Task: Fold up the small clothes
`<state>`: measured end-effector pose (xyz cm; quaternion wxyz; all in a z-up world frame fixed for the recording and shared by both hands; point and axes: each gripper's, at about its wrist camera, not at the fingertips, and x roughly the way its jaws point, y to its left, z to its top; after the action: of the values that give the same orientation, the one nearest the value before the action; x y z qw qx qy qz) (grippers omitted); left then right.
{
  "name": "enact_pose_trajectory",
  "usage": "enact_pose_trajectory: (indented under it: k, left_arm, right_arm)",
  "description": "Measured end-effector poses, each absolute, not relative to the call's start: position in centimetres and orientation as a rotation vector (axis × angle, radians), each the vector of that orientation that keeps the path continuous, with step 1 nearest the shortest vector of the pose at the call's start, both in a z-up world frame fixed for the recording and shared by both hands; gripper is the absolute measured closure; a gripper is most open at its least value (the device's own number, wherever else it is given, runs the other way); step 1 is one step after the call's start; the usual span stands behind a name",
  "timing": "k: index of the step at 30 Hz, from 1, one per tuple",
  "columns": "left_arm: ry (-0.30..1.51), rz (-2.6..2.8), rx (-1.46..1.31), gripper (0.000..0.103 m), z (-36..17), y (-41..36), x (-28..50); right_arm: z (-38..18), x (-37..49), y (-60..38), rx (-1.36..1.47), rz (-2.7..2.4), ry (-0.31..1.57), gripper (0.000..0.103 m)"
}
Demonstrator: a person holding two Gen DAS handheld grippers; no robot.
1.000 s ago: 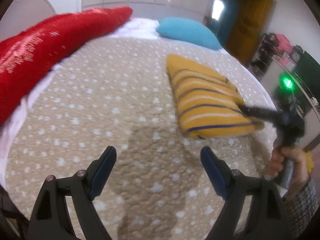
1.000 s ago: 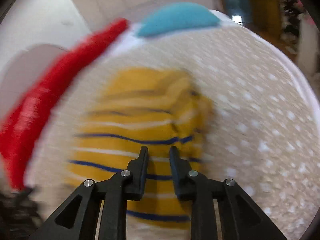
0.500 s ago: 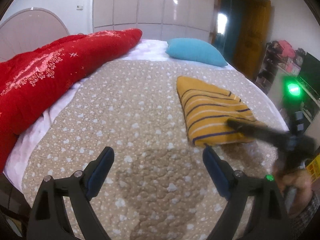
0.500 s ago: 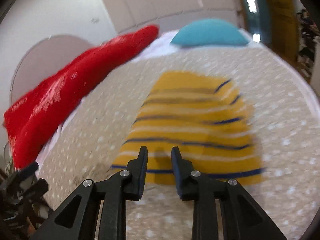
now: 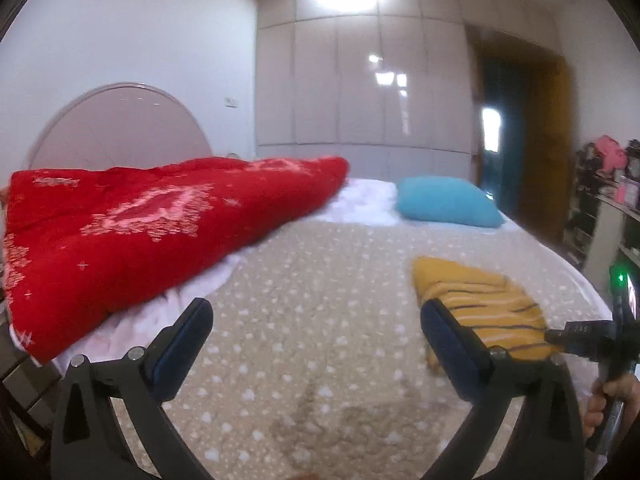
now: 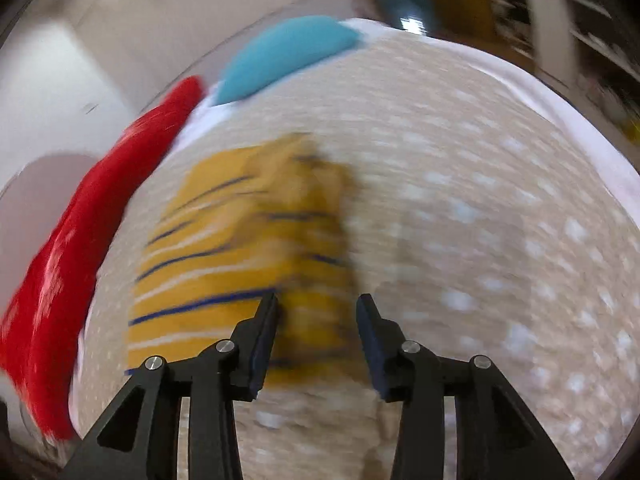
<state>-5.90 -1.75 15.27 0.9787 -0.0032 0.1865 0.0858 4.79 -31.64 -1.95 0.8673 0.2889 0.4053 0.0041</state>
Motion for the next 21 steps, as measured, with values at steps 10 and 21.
enact_pose_trajectory:
  k: [10, 21]
  left_arm:
    - [0.645, -0.009, 0.133, 0.000, 10.3, -8.0, -5.2]
    - [0.740, -0.040, 0.213, 0.000, 7.6, -10.1, -7.7]
  right_arm:
    - [-1.5, -3.9, -28.2, 0.474, 0.010, 0.784, 0.045]
    - [-2.6, -6.5, -24.3, 0.320, -0.057, 0.826, 0.039]
